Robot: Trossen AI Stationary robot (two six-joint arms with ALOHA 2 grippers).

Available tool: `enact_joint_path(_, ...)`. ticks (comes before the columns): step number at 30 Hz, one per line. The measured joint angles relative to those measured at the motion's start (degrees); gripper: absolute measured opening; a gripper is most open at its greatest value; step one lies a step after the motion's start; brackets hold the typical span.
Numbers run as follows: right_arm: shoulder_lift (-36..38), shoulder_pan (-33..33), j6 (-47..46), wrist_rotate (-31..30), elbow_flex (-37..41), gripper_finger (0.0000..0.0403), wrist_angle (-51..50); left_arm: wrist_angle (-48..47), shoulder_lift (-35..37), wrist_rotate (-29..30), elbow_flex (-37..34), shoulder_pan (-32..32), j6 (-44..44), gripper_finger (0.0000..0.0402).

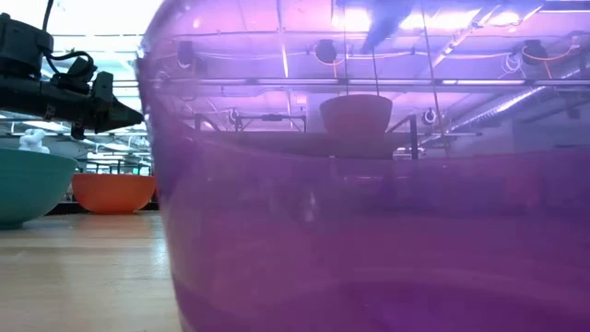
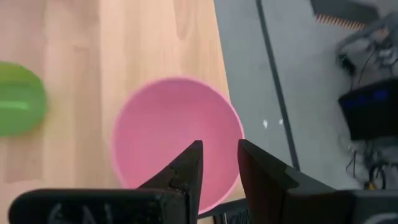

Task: Place and stack bowls onto a shelf
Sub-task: Stack the dark green bowl on top of the pink bowl on the shelf

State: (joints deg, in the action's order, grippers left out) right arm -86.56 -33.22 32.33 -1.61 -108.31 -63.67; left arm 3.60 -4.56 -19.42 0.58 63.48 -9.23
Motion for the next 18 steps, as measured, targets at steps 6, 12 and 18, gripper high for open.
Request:
enact_joint_path(6, 6.5, 3.1, -3.4, 0.1, 0.0, 0.0096, -0.6, 1.7, 0.0, 0.0, 0.0, 0.0, -0.5, 0.0086)
enact_joint_path(12, 11.8, 4.8, -4.0, 0.2, 0.0, 0.0096, -3.4, 6.8, 0.0, -5.2, 0.0, -0.7, -13.7, 0.0086)
enact_joint_path(18, 14.5, 4.8, -2.7, 0.2, 0.0, 0.0096, -4.8, 12.5, 0.0, -14.9, 2.7, -2.4, -19.3, 0.0086)
